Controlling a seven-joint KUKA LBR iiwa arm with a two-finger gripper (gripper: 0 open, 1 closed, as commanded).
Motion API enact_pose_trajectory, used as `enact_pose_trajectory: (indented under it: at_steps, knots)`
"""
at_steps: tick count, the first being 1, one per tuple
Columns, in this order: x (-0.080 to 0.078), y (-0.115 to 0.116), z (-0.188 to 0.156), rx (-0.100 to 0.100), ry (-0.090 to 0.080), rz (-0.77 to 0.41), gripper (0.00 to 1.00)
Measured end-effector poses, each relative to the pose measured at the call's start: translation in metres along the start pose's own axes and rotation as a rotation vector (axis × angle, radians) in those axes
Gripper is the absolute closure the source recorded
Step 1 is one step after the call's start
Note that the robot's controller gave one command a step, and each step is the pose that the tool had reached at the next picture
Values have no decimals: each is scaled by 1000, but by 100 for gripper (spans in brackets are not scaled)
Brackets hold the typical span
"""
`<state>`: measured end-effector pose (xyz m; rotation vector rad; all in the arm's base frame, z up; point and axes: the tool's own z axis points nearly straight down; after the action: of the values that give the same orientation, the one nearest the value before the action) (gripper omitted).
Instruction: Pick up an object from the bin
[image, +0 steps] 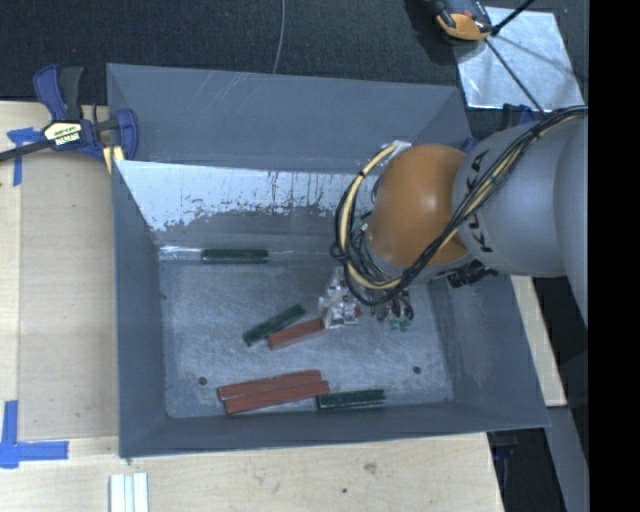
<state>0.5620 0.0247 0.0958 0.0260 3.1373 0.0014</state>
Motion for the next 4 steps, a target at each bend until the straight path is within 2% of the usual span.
enact_pose_trajectory:
  at_steps: [1, 2, 3, 4]
  knots:
    - [-30, -19, -136, 1, 1, 23, 100]
    - [-29, -19, -136, 1, 2, 22, 0]
    - [-29, -19, -136, 1, 2, 22, 0]
    - [-34, -17, -92, 1, -7, -28, 0]
